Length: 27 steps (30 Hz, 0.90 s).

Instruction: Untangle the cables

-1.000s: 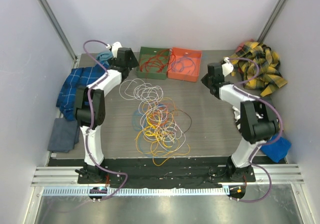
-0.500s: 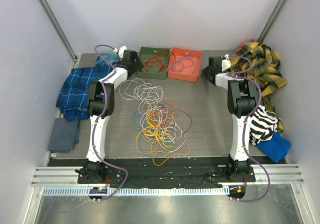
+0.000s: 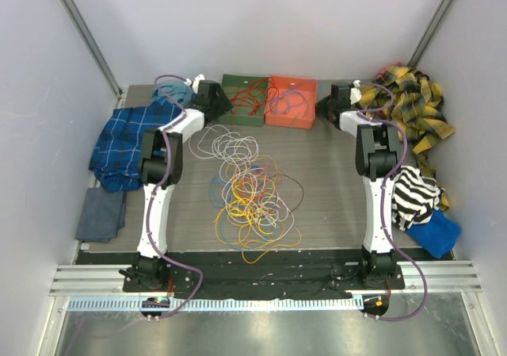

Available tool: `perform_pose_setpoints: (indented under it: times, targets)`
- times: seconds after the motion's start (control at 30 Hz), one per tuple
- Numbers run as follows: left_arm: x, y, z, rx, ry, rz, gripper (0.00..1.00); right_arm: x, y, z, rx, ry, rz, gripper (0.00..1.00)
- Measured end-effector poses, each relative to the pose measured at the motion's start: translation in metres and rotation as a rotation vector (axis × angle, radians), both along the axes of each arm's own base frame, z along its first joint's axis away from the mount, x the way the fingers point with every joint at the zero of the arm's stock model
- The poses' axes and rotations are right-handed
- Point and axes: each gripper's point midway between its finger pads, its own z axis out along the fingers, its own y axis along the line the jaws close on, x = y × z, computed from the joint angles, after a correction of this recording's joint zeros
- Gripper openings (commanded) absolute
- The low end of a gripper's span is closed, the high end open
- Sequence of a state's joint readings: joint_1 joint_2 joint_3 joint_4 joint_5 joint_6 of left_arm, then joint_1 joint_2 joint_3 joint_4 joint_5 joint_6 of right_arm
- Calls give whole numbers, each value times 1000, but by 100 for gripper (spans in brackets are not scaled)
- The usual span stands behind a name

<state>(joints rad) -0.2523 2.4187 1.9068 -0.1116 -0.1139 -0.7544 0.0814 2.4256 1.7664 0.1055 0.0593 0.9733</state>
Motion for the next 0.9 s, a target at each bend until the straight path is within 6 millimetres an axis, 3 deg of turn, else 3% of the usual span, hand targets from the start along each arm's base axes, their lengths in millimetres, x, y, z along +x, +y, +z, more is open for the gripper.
perform_pose_setpoints:
  times: [0.33, 0.53, 0.67, 0.77, 0.83, 0.9]
  targets:
    - [-7, -25, -1, -6, -17, -40, 67, 29, -4, 3, 31, -21, 15, 1]
    - [-21, -28, 1, 5, -10, -38, 83, 32, -6, 5, 32, -18, 22, 1]
    - [-37, -16, 7, 31, 15, -11, 98, 21, -3, 2, 26, -6, 32, 2]
    - [-43, 3, 26, 60, 2, 31, 100, 4, -4, 7, 13, 18, 31, 15]
    - [-40, 19, 51, 75, -39, 66, 100, -1, -4, 20, 4, 11, 38, 30]
    - [-37, 31, 82, 87, -93, 90, 100, 0, -3, 38, -3, -15, 43, 38]
